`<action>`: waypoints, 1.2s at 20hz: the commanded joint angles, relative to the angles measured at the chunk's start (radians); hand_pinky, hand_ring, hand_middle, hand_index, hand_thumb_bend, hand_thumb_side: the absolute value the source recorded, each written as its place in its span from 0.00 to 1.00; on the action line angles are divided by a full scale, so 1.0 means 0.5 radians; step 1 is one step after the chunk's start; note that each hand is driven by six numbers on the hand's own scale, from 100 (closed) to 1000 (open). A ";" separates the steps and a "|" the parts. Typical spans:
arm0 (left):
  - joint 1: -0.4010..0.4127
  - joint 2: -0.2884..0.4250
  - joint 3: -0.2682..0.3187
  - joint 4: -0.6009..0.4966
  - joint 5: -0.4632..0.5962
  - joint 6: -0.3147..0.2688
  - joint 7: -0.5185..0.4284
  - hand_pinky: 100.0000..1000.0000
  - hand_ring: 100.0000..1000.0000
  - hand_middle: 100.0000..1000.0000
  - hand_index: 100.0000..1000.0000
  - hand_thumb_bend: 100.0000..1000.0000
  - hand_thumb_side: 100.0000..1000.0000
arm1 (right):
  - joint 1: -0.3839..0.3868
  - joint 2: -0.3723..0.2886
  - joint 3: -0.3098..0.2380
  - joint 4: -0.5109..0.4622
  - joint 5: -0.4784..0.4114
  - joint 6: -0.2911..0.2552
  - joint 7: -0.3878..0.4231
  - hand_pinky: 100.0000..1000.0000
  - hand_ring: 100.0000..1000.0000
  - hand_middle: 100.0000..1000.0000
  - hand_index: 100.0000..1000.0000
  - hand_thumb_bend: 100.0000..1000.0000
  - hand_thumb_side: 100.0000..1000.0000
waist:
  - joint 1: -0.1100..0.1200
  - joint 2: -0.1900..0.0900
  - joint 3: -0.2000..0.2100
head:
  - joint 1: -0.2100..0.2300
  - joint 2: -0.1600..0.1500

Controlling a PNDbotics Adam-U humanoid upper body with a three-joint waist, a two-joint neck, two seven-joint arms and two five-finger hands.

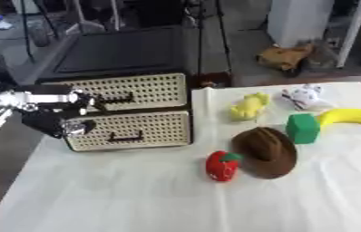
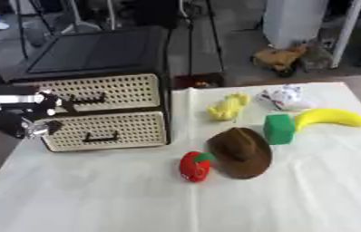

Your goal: Pick up objects from table and place into drawer.

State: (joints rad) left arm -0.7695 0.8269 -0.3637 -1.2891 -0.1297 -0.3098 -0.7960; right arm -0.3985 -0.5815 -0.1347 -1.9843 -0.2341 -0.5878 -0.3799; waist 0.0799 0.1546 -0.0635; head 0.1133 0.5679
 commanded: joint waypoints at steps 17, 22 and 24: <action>-0.105 -0.134 -0.003 0.288 -0.256 -0.365 -0.222 0.00 0.00 0.00 0.94 0.00 0.52 | -0.071 -0.005 -0.005 -0.031 -0.034 0.032 0.010 0.65 0.77 0.73 0.81 0.00 1.00 | 0.018 0.012 -0.041 | 0.022 -0.057; -0.118 -0.157 0.027 0.343 -0.329 -0.314 -0.222 0.00 0.00 0.00 0.90 0.00 0.52 | -0.071 0.001 -0.013 -0.031 -0.036 0.045 -0.008 0.65 0.77 0.73 0.80 0.00 1.00 | 0.017 0.017 -0.050 | 0.028 -0.059; -0.116 -0.165 0.017 0.350 -0.340 -0.276 -0.222 0.00 0.00 0.00 0.89 0.00 0.52 | -0.071 0.001 -0.014 -0.031 -0.033 0.048 -0.014 0.65 0.77 0.73 0.80 0.00 1.00 | 0.018 0.018 -0.053 | 0.029 -0.056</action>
State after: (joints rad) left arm -0.8093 0.7291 -0.3685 -1.1176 -0.2905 -0.3296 -0.7762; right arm -0.4218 -0.5664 -0.1304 -1.9843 -0.2444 -0.5662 -0.3833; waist 0.0920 0.1738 -0.0883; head 0.1229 0.5500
